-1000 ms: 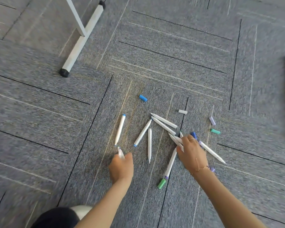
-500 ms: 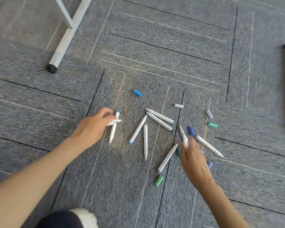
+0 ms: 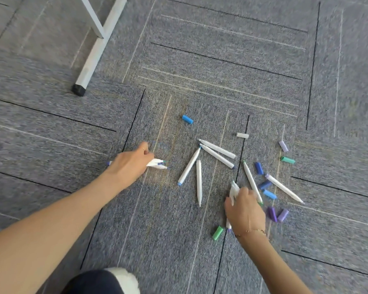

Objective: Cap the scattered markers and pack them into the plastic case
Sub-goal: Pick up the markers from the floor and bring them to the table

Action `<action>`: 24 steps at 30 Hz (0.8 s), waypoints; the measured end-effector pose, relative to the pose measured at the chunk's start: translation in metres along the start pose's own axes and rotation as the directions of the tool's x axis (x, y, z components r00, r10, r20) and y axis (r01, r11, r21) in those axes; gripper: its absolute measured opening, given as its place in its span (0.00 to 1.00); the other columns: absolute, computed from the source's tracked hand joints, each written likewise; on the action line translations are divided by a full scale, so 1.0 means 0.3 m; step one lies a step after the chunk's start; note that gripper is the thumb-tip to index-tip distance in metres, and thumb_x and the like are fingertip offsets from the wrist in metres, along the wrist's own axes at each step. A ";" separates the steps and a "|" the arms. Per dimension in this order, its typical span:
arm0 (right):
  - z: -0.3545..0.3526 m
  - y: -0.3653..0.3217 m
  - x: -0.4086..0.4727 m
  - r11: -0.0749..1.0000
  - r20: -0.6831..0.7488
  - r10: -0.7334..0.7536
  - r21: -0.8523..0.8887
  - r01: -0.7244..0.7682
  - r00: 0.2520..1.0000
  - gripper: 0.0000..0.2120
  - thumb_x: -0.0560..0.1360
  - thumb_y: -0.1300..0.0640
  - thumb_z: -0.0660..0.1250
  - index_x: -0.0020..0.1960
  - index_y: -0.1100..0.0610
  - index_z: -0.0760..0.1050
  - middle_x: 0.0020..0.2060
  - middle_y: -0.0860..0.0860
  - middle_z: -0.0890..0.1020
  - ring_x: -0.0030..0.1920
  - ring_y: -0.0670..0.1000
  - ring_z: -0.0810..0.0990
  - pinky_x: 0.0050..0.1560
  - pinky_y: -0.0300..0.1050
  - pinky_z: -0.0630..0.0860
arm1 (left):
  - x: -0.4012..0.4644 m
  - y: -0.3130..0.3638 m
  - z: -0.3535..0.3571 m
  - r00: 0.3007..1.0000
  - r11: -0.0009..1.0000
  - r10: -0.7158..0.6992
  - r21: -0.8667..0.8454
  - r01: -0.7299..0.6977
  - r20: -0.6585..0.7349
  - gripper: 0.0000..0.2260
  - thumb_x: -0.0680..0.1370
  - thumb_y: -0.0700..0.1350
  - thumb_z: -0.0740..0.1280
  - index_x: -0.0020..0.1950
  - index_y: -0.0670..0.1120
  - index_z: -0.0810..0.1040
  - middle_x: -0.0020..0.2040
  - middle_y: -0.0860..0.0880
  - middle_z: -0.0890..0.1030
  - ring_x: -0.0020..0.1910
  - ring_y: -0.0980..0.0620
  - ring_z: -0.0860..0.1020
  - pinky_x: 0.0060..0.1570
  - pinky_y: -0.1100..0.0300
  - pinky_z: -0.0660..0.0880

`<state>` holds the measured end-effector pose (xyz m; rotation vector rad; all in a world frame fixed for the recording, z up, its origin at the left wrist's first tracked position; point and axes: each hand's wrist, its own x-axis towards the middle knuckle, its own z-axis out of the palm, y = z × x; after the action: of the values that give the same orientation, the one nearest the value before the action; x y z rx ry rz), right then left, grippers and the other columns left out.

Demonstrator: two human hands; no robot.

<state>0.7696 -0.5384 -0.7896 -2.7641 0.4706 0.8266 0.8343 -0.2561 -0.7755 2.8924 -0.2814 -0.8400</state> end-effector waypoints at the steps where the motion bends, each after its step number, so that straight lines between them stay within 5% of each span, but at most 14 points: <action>1: 0.002 -0.010 -0.001 1.000 0.012 0.018 -0.013 -0.018 1.000 0.09 0.79 0.55 0.57 0.55 0.60 0.67 0.52 0.55 0.73 0.39 0.52 0.77 0.30 0.41 0.72 | -0.004 -0.008 0.002 0.999 0.997 0.039 0.067 -0.040 0.011 0.10 0.79 0.42 0.60 0.59 0.42 0.69 0.48 0.49 0.70 0.28 0.56 0.69 0.23 0.62 0.70; 5: 0.004 -0.009 0.005 1.000 -0.007 0.019 -0.006 -0.019 1.000 0.07 0.78 0.54 0.58 0.48 0.58 0.65 0.47 0.51 0.69 0.30 0.44 0.70 0.27 0.36 0.69 | -0.025 0.011 0.029 0.994 0.981 0.093 0.164 -0.102 0.061 0.10 0.79 0.45 0.63 0.57 0.43 0.71 0.45 0.53 0.69 0.29 0.61 0.65 0.23 0.67 0.64; 9: -0.009 0.025 -0.004 0.985 -0.094 -0.149 0.075 0.156 0.984 0.12 0.80 0.51 0.56 0.43 0.57 0.65 0.38 0.49 0.71 0.29 0.44 0.67 0.26 0.34 0.63 | -0.022 0.092 0.045 0.995 0.993 -0.064 -0.104 0.055 -0.080 0.09 0.79 0.50 0.64 0.53 0.45 0.72 0.41 0.54 0.74 0.30 0.58 0.70 0.26 0.68 0.66; 11: -0.037 0.036 -0.008 0.943 -0.088 -0.131 0.297 0.152 0.987 0.14 0.80 0.50 0.55 0.43 0.60 0.67 0.34 0.52 0.74 0.28 0.46 0.70 0.25 0.36 0.67 | -0.005 0.150 0.042 0.979 0.965 -0.156 -0.229 0.124 -0.128 0.08 0.79 0.50 0.63 0.49 0.46 0.71 0.36 0.55 0.71 0.26 0.59 0.68 0.22 0.68 0.60; 13: -0.088 0.049 -0.008 0.789 -0.006 -0.033 0.614 0.029 0.999 0.15 0.79 0.49 0.58 0.45 0.62 0.69 0.31 0.56 0.79 0.27 0.50 0.76 0.22 0.37 0.71 | 0.020 0.207 0.046 0.967 0.926 -0.206 -0.351 0.143 -0.149 0.08 0.79 0.50 0.62 0.50 0.46 0.71 0.35 0.54 0.71 0.25 0.58 0.66 0.22 0.68 0.60; 15: -0.141 0.069 -0.004 0.665 0.090 -0.006 0.744 -0.063 0.996 0.17 0.77 0.48 0.62 0.44 0.64 0.70 0.25 0.54 0.78 0.21 0.49 0.74 0.20 0.37 0.70 | 0.043 0.254 0.051 0.960 0.870 -0.249 -0.465 0.165 -0.126 0.08 0.80 0.49 0.62 0.53 0.45 0.73 0.38 0.52 0.71 0.25 0.57 0.65 0.22 0.67 0.60; 19: -0.208 0.092 0.014 0.601 0.165 -0.043 0.792 -0.106 0.985 0.12 0.73 0.54 0.69 0.45 0.64 0.75 0.21 0.48 0.74 0.18 0.43 0.68 0.19 0.34 0.67 | 0.081 0.313 0.085 0.953 0.715 -0.301 -0.666 0.214 -0.017 0.12 0.81 0.48 0.60 0.58 0.42 0.73 0.37 0.50 0.73 0.25 0.55 0.67 0.22 0.65 0.63; 22: -0.239 0.104 0.024 0.570 0.204 -0.082 0.813 -0.122 0.976 0.06 0.73 0.57 0.69 0.48 0.58 0.77 0.27 0.50 0.76 0.18 0.41 0.70 0.19 0.33 0.68 | 0.094 0.345 0.102 0.922 0.717 -0.375 -0.661 0.223 -0.095 0.11 0.79 0.49 0.63 0.53 0.41 0.74 0.34 0.52 0.70 0.26 0.57 0.65 0.23 0.67 0.60; 24: -0.238 0.117 0.039 0.655 0.202 -0.080 0.749 -0.102 0.976 0.04 0.75 0.57 0.67 0.47 0.57 0.76 0.30 0.52 0.76 0.20 0.43 0.71 0.19 0.32 0.68 | 0.100 0.360 0.104 0.898 0.744 -0.414 -0.624 0.238 -0.150 0.13 0.78 0.51 0.65 0.51 0.41 0.74 0.36 0.52 0.70 0.29 0.58 0.64 0.26 0.66 0.58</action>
<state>0.8014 -0.5948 -0.7418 -1.8630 0.6155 0.7016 0.8268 -0.3697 -0.7997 2.4198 0.4674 -0.4228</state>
